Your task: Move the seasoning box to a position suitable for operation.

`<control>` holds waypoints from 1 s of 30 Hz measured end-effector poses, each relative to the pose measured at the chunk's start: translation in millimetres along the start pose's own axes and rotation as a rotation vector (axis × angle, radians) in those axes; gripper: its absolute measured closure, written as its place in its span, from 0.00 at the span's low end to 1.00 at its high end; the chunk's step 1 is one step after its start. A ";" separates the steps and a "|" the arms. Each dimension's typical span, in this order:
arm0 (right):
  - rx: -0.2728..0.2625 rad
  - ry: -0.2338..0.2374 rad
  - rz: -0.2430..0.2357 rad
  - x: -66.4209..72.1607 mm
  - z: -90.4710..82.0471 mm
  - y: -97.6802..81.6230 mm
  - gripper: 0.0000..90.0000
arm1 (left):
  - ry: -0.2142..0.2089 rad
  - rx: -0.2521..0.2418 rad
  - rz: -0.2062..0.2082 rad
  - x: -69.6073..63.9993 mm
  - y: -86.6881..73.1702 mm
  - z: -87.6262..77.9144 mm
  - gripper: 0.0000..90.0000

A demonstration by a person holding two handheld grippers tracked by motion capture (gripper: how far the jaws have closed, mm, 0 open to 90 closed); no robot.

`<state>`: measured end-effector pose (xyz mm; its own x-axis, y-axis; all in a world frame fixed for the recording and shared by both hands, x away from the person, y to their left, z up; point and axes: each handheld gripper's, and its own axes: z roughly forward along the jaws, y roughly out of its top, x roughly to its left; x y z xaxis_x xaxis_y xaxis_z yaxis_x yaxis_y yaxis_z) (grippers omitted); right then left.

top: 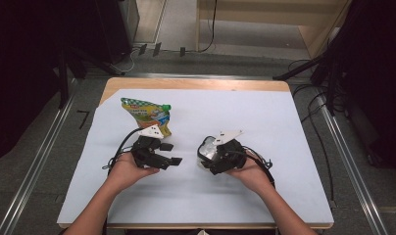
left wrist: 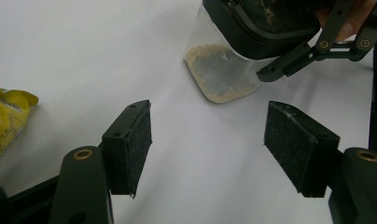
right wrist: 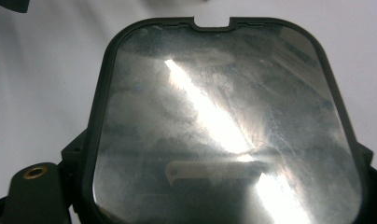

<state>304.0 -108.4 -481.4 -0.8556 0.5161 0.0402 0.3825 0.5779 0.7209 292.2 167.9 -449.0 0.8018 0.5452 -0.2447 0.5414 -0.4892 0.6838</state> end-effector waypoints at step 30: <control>-0.060 0.063 0.146 -12.5 -71.2 -14.4 0.19 | -0.007 -0.011 0.027 -0.2 8.8 3.7 0.36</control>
<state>284.3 -168.2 -443.0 -0.8135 0.5498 0.1896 0.4844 0.4600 0.7441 297.7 160.9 -445.5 0.8177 0.5272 -0.2313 0.5172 -0.4962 0.6974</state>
